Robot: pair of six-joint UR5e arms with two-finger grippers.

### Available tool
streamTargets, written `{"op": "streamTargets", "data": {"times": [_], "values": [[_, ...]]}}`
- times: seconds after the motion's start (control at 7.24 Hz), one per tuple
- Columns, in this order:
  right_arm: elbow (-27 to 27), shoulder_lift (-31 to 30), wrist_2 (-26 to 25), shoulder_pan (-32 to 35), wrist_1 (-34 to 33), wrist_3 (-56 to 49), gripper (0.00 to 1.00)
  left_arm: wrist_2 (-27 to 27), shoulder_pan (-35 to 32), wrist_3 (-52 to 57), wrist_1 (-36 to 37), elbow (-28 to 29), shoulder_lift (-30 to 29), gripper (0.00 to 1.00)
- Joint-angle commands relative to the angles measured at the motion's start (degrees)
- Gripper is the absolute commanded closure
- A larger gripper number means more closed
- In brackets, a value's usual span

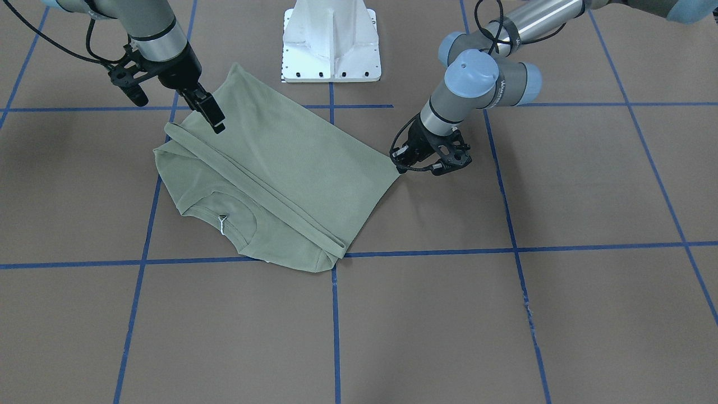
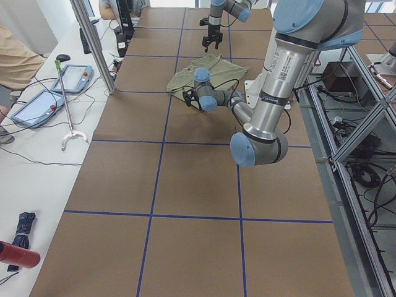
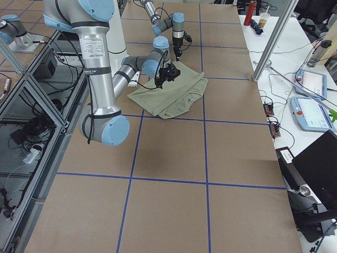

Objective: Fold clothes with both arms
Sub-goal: 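Fold the shirt side over with the left gripper toward the right gripper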

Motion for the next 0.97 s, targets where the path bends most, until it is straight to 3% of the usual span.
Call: {"op": "streamTargets", "data": {"times": [0.0, 0.28, 0.41, 0.55, 0.83], "values": [[-0.32, 0.23, -0.57, -0.2, 0.09, 0.03, 0.0, -0.04, -3.52, 3.05, 0.29, -0.07, -0.09, 1.0], [-0.68, 0.49, -0.84, -0.55, 0.26, 0.21, 0.0, -0.04, -9.31, 13.31, 1.44, 2.63, -1.49, 1.0], [-1.11, 1.88, -1.89, -0.47, 0.35, 0.03, 0.0, -0.04, -12.83, 16.66, 1.09, 8.14, -5.41, 1.0], [-1.2, 3.38, -3.55, -0.21, -0.08, 0.03, 0.0, 0.04, -15.56, 19.3, -0.91, 14.72, -9.89, 1.0], [-0.94, 3.66, -3.74, -0.12, 0.17, 0.12, 0.0, 1.88, -19.0, 19.59, -21.31, 38.47, -21.91, 1.0]]}}
